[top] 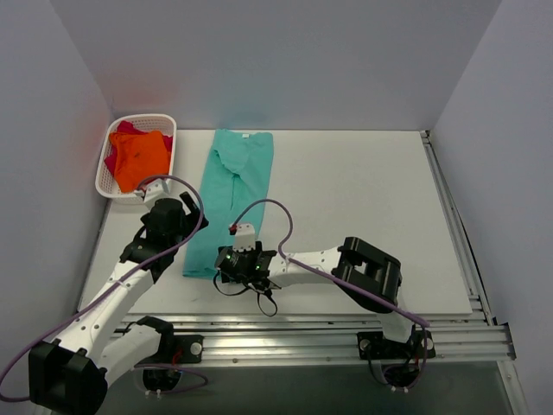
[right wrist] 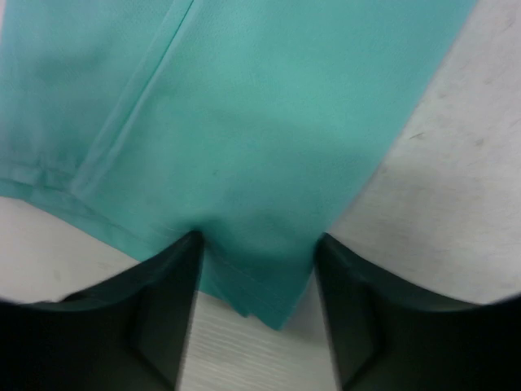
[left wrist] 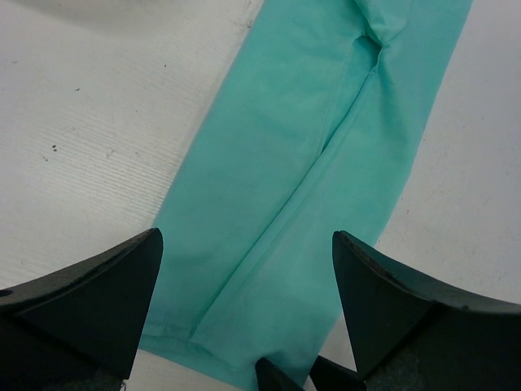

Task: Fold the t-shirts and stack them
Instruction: Fold the tshirt

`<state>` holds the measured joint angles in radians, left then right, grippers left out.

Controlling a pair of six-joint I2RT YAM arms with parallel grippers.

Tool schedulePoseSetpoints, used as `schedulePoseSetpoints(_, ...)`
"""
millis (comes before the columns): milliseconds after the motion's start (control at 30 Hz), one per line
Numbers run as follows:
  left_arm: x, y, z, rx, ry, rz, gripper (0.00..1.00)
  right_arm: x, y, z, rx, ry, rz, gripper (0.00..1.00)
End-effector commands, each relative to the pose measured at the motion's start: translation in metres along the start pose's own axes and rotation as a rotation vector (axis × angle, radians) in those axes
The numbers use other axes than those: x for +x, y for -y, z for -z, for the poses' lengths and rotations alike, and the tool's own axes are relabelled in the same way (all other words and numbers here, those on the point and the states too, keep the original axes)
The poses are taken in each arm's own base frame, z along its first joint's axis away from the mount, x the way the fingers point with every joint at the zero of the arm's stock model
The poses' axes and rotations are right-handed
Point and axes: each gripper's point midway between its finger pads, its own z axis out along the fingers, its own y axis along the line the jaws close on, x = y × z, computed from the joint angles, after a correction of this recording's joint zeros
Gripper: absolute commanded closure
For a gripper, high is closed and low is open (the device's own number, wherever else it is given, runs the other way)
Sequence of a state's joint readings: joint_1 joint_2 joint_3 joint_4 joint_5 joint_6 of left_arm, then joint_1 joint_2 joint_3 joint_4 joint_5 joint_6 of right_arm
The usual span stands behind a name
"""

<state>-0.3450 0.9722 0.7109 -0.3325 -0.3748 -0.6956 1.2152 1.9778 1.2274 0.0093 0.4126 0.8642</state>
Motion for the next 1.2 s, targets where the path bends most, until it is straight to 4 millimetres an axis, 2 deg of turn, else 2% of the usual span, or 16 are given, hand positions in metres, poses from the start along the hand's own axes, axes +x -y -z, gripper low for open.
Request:
schedulePoseSetpoints(0,-0.012,0.005,0.002,0.024,0.048,0.021,0.06,0.022,0.004,-0.02,0.002,-0.066,-0.007,0.53)
schedulePoseSetpoints(67,-0.012,0.005,0.001,0.023,0.044,0.021,0.06,0.024,0.008,-0.026,0.01,-0.074,-0.011,0.65)
schedulePoseSetpoints(100,-0.012,0.006,0.001,0.024,0.043,0.021,0.06,0.026,0.01,-0.027,0.011,-0.081,-0.011,0.76)
schedulePoseSetpoints(167,-0.01,0.005,0.0,0.021,0.04,0.02,0.06,0.026,0.018,-0.031,0.025,-0.087,-0.021,0.89)
schedulePoseSetpoints(200,-0.01,0.004,0.0,0.021,0.039,0.019,0.06,0.025,0.022,-0.031,0.034,-0.084,-0.024,1.0)
schedulePoseSetpoints(267,-0.01,0.004,-0.001,0.018,0.038,0.019,0.06,0.019,0.028,-0.028,0.046,-0.071,-0.037,1.0)
schedulePoseSetpoints(367,-0.008,0.006,-0.002,0.026,0.029,0.019,0.06,0.01,0.048,-0.022,0.084,-0.047,-0.053,1.0)
schedulePoseSetpoints(400,-0.005,0.008,-0.002,0.035,0.018,0.026,0.06,0.01,0.062,-0.021,0.111,-0.049,-0.06,1.0)
schedulePoseSetpoints(467,0.008,0.015,-0.001,0.074,-0.028,0.031,0.06,-0.003,0.075,-0.013,0.129,-0.017,-0.083,1.0)
schedulePoseSetpoints(500,0.014,0.019,-0.001,0.093,-0.046,0.041,0.05,-0.002,0.09,-0.012,0.156,-0.018,-0.087,1.0)
schedulePoseSetpoints(533,0.023,0.019,-0.001,0.098,-0.071,0.033,0.05,-0.01,0.094,-0.004,0.155,0.0,-0.1,1.0)
schedulePoseSetpoints(667,0.056,0.023,0.003,0.081,-0.164,-0.02,0.05,-0.023,0.131,0.013,0.23,0.06,-0.125,1.0)
schedulePoseSetpoints(733,0.078,0.031,0.01,0.104,-0.227,-0.045,0.05,-0.027,0.143,0.019,0.241,0.076,-0.136,1.0)
schedulePoseSetpoints(867,0.126,0.038,0.028,0.156,-0.348,-0.086,0.05,-0.026,0.147,0.02,0.242,0.08,-0.128,1.0)
schedulePoseSetpoints(1033,0.18,0.044,0.048,0.21,-0.5,-0.128,0.04,-0.02,0.142,0.013,0.211,0.066,-0.126,1.0)
schedulePoseSetpoints(1167,0.199,0.042,0.065,0.188,-0.563,-0.184,0.04,-0.021,0.142,0.01,0.207,0.065,-0.121,1.0)
